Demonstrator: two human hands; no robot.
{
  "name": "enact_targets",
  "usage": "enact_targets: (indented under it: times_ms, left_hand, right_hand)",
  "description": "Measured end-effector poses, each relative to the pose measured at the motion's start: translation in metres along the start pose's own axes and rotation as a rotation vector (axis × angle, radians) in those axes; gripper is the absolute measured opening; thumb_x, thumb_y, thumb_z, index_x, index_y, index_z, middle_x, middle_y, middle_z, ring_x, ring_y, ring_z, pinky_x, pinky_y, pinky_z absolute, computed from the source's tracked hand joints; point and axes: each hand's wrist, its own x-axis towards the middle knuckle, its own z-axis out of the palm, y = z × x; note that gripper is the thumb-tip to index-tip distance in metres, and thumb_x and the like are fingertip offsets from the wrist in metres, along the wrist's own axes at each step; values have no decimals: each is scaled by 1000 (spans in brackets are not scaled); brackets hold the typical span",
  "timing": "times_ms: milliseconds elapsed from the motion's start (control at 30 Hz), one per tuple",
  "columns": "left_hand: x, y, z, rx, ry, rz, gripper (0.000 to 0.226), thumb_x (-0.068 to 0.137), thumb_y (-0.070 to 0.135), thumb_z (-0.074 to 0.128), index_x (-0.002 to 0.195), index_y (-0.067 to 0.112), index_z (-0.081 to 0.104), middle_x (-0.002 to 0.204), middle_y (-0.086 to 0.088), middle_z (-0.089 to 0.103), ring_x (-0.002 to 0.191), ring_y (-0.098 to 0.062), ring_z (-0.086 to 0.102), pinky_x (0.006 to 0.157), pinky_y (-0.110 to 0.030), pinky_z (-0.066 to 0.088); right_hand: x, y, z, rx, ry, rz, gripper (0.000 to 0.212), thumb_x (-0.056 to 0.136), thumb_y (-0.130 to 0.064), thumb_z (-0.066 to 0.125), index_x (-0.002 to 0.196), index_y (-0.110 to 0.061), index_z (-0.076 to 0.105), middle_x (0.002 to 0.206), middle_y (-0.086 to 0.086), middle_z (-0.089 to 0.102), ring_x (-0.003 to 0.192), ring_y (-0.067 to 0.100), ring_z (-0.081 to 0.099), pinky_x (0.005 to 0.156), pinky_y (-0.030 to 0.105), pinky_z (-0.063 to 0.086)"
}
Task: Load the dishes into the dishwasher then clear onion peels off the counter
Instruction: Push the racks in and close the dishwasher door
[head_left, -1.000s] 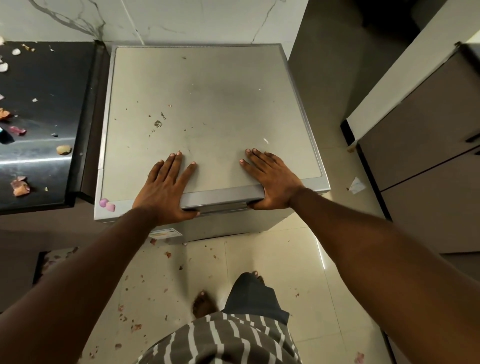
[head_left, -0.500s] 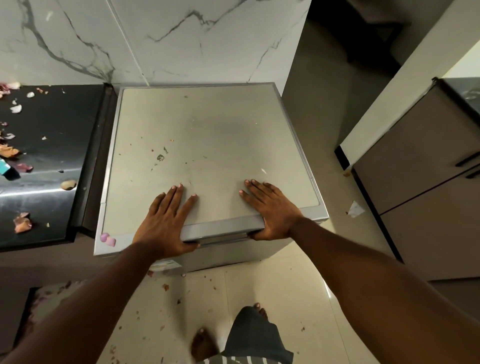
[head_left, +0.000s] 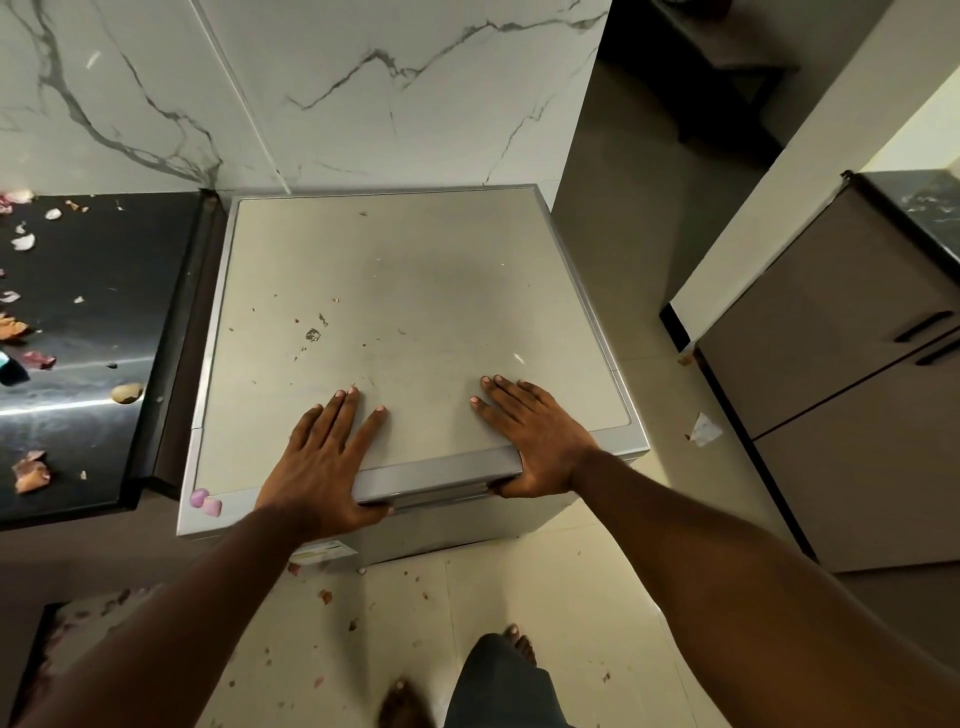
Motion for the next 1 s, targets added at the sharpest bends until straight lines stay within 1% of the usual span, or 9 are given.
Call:
enact_targets:
  times_ms: [267, 400, 500, 600, 733, 900, 1000]
  left_hand:
    - [2, -2, 3, 13, 10, -2, 135, 66, 97, 47, 164, 27, -12, 172, -11, -18, 158, -27, -19, 130, -51, 2]
    - [2, -1, 2, 11, -5, -12, 135, 65, 97, 45, 164, 28, -16, 171, -10, -21, 158, -25, -21, 130, -49, -1]
    - [1, 2, 1, -14, -18, -28, 136, 65, 96, 48, 163, 28, -16, 171, -10, -21, 157, -25, -22, 130, -48, -2]
    - [1, 5, -2, -36, -41, -62, 135, 65, 95, 51, 162, 31, -19, 171, -9, -23, 157, -25, -22, 130, -49, -2]
    - [1, 8, -3, -43, -62, -87, 136, 65, 91, 56, 162, 33, -20, 170, -6, -25, 156, -24, -25, 129, -46, -6]
    - [-1, 16, -4, -50, -91, -131, 134, 69, 84, 62, 161, 33, -22, 168, -6, -30, 155, -26, -27, 126, -45, -12]
    - [-7, 33, 1, -85, -68, -206, 126, 77, 78, 60, 161, 33, -22, 168, -7, -31, 155, -27, -28, 129, -49, -6]
  right_hand:
    - [-1, 0, 1, -6, 5, 5, 122, 75, -85, 55, 167, -21, 4, 175, 8, -4, 161, 25, -6, 129, 49, 10]
    - [-1, 0, 1, -8, -9, 5, 124, 76, -86, 54, 167, -22, 0, 175, 8, -7, 161, 25, -9, 130, 47, 6]
    - [-2, -1, -1, -11, -16, 9, 125, 76, -86, 53, 167, -21, -2, 174, 8, -9, 161, 25, -10, 131, 46, 4]
    - [-4, -3, -3, -4, -16, 4, 124, 76, -87, 51, 167, -21, -3, 174, 8, -10, 161, 25, -12, 131, 47, 7]
    - [-5, -5, -6, 15, -4, -1, 122, 76, -85, 52, 167, -19, 4, 175, 9, -3, 161, 26, -7, 130, 49, 12]
    - [-6, -5, -6, 11, -15, -3, 123, 74, -84, 52, 167, -17, 6, 174, 12, -2, 161, 27, -4, 130, 48, 10]
    - [-6, -3, -5, 9, -16, -4, 122, 75, -84, 50, 167, -17, 8, 174, 12, -2, 161, 29, -1, 129, 48, 9]
